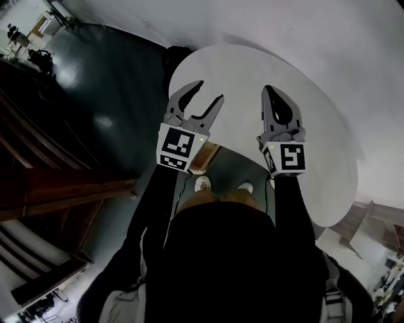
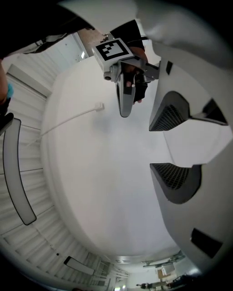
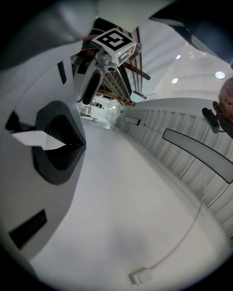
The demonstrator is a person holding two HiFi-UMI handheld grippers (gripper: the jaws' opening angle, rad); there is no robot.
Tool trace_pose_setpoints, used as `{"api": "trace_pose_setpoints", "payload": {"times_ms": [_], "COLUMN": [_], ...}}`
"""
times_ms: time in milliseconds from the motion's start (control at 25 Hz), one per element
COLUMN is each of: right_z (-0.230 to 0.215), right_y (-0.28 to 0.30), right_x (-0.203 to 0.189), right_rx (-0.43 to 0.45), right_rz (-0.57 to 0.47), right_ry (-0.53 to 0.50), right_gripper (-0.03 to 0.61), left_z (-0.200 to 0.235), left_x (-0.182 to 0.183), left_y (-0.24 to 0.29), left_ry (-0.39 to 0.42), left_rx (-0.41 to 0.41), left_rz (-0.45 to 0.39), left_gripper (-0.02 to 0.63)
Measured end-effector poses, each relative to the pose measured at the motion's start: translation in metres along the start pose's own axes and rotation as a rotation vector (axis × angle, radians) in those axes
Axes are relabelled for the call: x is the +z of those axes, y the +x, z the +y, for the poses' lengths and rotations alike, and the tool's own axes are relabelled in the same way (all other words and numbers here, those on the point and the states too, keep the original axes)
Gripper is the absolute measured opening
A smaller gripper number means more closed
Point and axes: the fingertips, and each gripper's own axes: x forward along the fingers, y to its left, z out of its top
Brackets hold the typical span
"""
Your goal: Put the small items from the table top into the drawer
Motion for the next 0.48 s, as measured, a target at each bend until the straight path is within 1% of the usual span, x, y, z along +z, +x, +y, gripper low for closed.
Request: {"api": "trace_pose_setpoints", "payload": {"times_ms": [160,200,240,280,320,480], "right_z": [-0.008,-0.010,-0.011,-0.012,-0.013,-0.012], "right_y": [-0.011,-0.014,-0.016,-0.018,-0.020,-0.021], "right_x": [0.002,0.002,0.002,0.001,0.000,-0.003], "right_rx": [-0.002,-0.002,-0.001,0.000,0.001,0.009], "right_rz": [0.000,0.001,0.003,0.006,0.008,0.011], "right_ry": [-0.025,-0.026,-0.026,-0.025,-0.024,-0.021], "right_gripper": [0.026,0.026,0.026,0.026,0.026,0.026], "left_z": [-0.011,-0.012,-0.013,-0.014,-0.014,-0.011], "left_x": [0.018,0.021,0.024,0.026,0.028,0.032], "left_y": [0.006,0.006,0.006,0.005,0.004,-0.002], "left_ry": [0.017,0.022,0.028,0.033,0.038,0.033], "left_rx": [0.014,0.022,0.035,0.052,0.068,0.099], "left_rz": [-0.049,-0.056,-0.063,-0.070,-0.076,-0.093], "left_gripper": [0.230,0.203,0.154,0.070,0.015,0.015]}}
